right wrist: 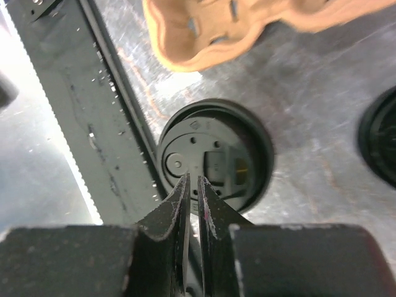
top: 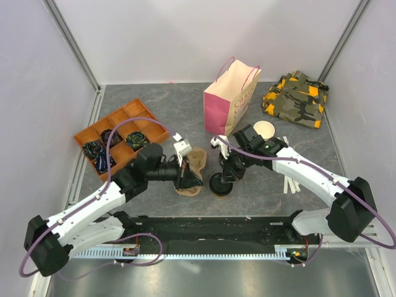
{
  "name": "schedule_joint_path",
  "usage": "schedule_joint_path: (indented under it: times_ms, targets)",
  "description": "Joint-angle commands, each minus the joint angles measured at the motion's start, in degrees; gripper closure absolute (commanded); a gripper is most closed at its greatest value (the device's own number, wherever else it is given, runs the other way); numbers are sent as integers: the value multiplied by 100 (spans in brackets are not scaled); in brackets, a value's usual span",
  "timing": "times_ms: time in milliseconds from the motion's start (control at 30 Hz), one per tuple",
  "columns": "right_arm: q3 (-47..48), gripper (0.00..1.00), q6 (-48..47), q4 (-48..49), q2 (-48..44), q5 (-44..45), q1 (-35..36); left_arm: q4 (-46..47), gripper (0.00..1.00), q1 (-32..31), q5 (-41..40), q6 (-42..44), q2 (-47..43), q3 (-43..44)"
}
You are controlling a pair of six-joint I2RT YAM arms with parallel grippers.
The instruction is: Pack the takeout coffee
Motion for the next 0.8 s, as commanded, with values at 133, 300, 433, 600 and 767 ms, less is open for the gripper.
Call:
schedule_joint_path:
  times_ms: [133,300,433,600,767]
  targets:
    - [-244,83,586,342,206,-262,-37,-1249,98,-1544,-1589,3426,409,1106]
    - [-323,83,675,316,329,-376,-134,-1241,98,-2431,-2555,4147,699,1240]
    - [-411,85,780,368,426,-367,-161,-1171,98,-2705,-3039,4568,1024,1362]
    - [-429,86,807,369,488,-411,-205,-1136,98,-2731,-3154,4666,1384,1617]
    - [-438,86,806,369,523,-446,-257,-1013,98,-2740,-3277,4692,1666,1715]
